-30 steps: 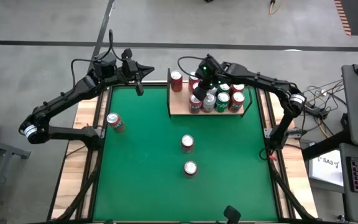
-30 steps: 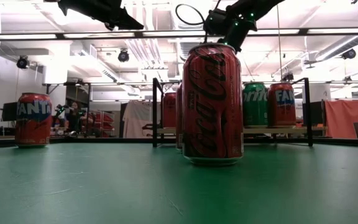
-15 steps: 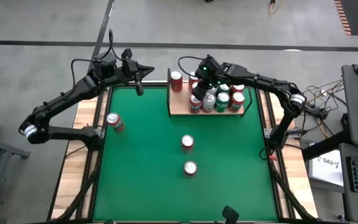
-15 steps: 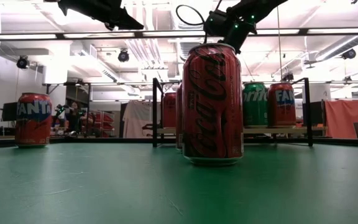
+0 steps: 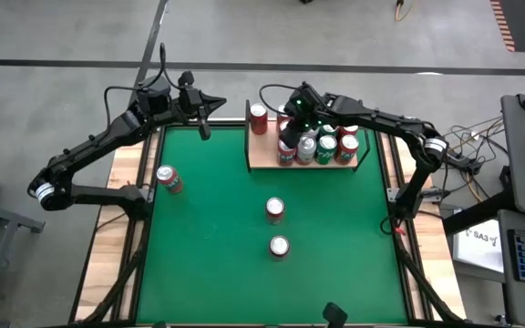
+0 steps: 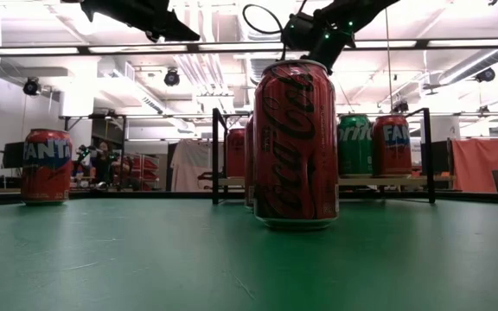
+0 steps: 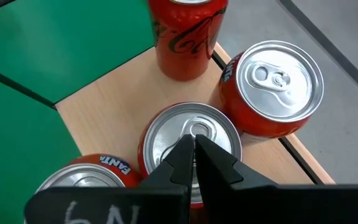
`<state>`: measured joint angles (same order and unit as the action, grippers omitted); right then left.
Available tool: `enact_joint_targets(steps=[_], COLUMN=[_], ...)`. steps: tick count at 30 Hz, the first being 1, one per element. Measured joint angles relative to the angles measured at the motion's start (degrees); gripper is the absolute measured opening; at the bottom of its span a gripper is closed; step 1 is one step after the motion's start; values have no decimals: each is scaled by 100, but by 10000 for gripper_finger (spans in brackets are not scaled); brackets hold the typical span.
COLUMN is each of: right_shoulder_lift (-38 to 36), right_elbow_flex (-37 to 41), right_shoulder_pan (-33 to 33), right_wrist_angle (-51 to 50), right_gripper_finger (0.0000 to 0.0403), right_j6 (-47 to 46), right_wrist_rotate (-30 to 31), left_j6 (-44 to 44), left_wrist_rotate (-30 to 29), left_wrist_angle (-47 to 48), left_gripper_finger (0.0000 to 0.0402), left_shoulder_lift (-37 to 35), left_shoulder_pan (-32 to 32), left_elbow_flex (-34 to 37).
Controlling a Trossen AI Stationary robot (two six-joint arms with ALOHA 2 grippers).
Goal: Place canned beverage on shelf
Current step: Adjust the red soda cans on the shelf
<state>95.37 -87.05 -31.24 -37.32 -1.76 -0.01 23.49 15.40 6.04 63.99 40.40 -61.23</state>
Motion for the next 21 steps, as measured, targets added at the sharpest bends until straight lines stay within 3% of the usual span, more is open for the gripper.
enact_joint_targets(steps=[21], right_shoulder_lift=[-2], right_elbow_flex=[-357], right_shoulder_pan=[-198], right_wrist_angle=[224], right_gripper_finger=[9], right_j6=[544], right_wrist_rotate=[306], left_j6=[90], left_wrist_rotate=[4], left_wrist_angle=[-1], left_gripper_finger=[0], left_shoulder_lift=[70], left_shoulder_pan=[0], left_elbow_flex=[-1])
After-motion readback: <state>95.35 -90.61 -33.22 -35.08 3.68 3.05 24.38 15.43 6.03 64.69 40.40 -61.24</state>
